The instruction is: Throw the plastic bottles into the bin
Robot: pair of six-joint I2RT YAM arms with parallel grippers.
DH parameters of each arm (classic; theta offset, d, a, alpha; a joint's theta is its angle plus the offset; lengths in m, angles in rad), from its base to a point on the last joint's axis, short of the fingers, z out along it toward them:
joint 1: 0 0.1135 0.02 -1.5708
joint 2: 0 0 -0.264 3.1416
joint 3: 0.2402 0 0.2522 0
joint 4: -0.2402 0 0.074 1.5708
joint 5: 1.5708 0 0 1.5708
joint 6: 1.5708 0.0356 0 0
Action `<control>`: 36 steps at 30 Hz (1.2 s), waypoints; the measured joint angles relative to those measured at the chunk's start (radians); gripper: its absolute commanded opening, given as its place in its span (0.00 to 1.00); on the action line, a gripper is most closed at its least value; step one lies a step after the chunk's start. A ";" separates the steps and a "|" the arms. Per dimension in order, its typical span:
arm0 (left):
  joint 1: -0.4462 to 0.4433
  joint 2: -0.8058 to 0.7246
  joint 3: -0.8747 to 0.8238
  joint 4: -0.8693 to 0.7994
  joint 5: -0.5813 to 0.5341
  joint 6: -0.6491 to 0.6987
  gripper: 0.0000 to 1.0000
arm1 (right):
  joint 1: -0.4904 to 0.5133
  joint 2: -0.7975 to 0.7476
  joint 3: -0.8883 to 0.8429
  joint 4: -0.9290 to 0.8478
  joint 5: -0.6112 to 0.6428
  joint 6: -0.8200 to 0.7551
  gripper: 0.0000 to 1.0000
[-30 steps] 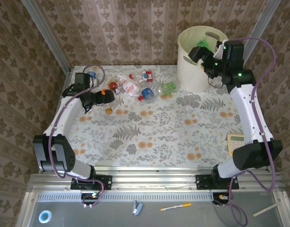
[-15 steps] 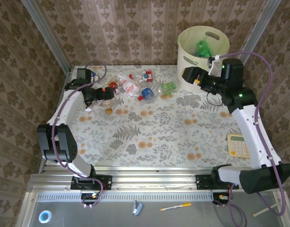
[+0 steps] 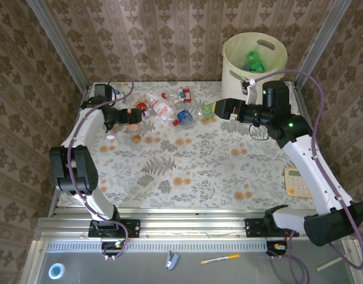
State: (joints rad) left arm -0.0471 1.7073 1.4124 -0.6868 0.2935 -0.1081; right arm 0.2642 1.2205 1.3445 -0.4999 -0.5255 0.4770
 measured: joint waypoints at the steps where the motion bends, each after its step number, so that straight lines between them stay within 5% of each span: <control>1: 0.002 0.007 0.000 0.000 0.003 0.007 1.00 | 0.006 0.000 0.000 0.000 0.000 -0.002 1.00; 20: 0.003 0.148 0.097 -0.089 0.004 0.139 0.99 | 0.093 0.010 0.000 0.000 0.002 -0.003 1.00; 36: 0.001 0.258 0.130 -0.100 -0.059 0.065 0.95 | 0.143 0.018 0.000 0.000 0.043 -0.003 1.00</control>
State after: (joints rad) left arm -0.0463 1.9652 1.5425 -0.7868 0.2344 -0.0433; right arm 0.4076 1.2388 1.3441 -0.4999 -0.4824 0.4744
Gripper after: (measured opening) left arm 0.952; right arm 0.999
